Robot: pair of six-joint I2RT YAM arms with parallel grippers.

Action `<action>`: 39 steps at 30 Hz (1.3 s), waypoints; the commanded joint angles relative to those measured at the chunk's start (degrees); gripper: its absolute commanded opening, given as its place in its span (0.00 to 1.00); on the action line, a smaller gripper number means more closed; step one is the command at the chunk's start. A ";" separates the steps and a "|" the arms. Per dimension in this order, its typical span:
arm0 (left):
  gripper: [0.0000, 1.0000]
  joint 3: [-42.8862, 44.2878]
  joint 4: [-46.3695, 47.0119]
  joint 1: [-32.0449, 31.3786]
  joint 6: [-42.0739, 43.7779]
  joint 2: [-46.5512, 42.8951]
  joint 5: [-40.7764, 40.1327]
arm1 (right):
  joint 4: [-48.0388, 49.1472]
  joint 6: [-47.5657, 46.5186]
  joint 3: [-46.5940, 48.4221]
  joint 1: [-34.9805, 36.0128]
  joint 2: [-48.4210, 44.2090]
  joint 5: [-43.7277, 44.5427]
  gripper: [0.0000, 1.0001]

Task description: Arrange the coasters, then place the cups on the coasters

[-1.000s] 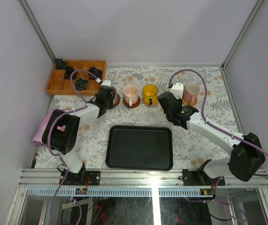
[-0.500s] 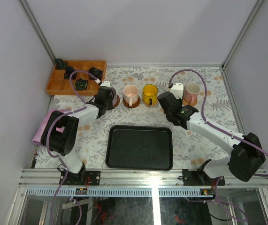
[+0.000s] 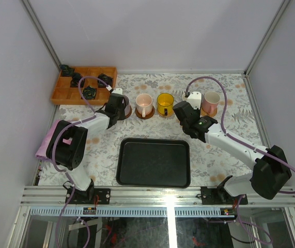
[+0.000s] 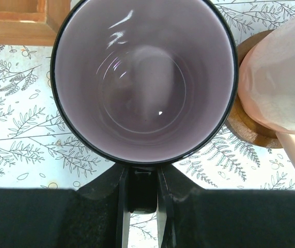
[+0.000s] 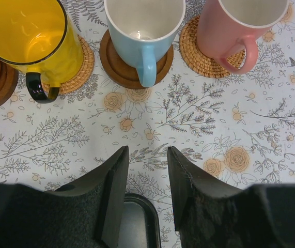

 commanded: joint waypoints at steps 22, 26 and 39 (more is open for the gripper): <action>0.59 2.76 -5.18 0.11 0.91 -1.20 -4.39 | 1.97 1.25 1.15 -0.44 0.02 -0.83 0.43; 0.59 2.72 -5.94 0.17 -0.10 -1.45 -6.30 | 1.92 1.42 1.02 -0.43 -0.10 -0.96 0.43; 0.59 3.56 -8.51 0.13 -1.84 -2.23 -11.78 | 1.51 1.54 1.04 -0.43 -0.10 -0.92 0.43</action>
